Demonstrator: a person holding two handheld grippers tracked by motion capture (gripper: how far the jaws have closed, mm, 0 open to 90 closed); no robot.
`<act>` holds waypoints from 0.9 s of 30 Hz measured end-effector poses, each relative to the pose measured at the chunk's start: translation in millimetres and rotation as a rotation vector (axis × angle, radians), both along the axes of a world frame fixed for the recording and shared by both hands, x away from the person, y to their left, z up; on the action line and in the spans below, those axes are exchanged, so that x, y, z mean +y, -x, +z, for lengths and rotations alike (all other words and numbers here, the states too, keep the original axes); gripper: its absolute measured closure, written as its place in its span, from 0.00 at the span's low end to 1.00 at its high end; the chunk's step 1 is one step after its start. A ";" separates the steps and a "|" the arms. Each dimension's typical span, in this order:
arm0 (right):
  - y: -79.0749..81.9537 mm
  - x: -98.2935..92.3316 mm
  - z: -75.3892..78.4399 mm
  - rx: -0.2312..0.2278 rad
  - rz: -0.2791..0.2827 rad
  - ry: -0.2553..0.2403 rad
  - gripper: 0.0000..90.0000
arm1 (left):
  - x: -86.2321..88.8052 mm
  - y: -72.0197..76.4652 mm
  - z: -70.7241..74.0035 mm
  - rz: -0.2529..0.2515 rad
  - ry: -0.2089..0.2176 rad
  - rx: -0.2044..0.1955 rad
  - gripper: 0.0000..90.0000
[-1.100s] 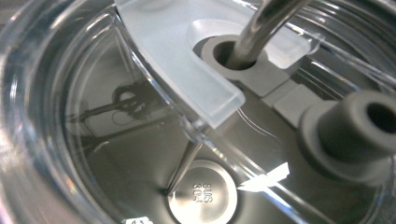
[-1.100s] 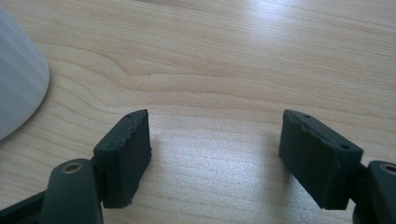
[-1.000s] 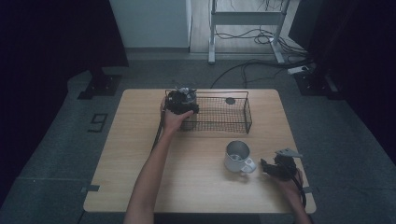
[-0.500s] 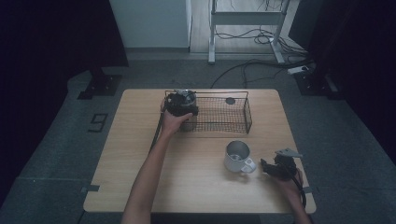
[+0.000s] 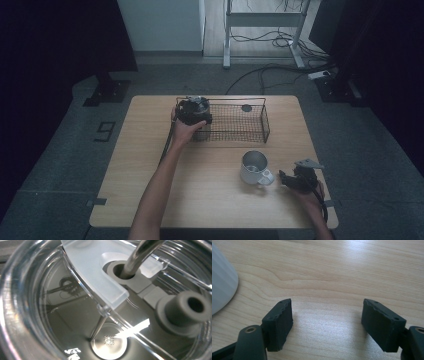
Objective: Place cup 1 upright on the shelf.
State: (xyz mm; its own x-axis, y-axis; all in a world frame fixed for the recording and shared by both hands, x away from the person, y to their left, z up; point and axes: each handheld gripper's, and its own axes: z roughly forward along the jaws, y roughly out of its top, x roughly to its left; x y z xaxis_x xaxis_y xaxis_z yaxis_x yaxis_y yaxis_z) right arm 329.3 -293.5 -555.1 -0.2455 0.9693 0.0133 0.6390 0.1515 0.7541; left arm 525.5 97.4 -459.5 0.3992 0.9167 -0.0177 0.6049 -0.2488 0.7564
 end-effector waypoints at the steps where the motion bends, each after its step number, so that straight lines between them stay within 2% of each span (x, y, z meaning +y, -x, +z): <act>1: 0.0 0.0 0.0 0.000 0.000 0.000 0.28 | -1.0 0.4 0.2 0.002 -0.004 -0.004 0.04; 6: 0.0 0.0 0.0 0.000 0.000 0.000 0.28 | -2.6 1.7 1.1 0.007 -0.019 -0.012 0.03; 12: 0.0 0.1 0.0 0.000 -0.001 0.001 0.28 | -1.6 4.3 -0.3 -0.019 -0.041 -0.013 0.00; 14: 0.0 0.1 0.0 0.000 -0.001 0.001 0.28 | 1.3 6.1 -0.7 -0.020 -0.026 -0.015 0.01; 15: 0.1 0.1 0.0 0.000 -0.001 0.001 0.28 | 4.9 7.6 -0.3 -0.020 0.006 -0.014 0.04; 16: 0.1 0.1 0.0 0.000 0.000 0.001 0.28 | 6.5 8.4 -0.8 -0.018 0.012 -0.014 0.04; 20: 0.1 0.2 0.0 0.000 0.000 0.002 0.28 | 8.5 11.8 -1.4 -0.016 0.023 -0.019 0.04; 21: 0.1 0.2 0.0 0.000 0.000 0.002 0.28 | 7.6 14.8 -0.4 -0.013 0.004 -0.034 0.04; 24: 0.1 0.2 0.0 0.000 0.000 0.002 0.28 | 7.1 16.7 0.3 -0.013 0.000 -0.044 0.03; 27: 0.1 0.2 0.0 0.000 0.000 0.002 0.28 | 8.6 18.2 2.7 -0.027 0.019 -0.045 0.01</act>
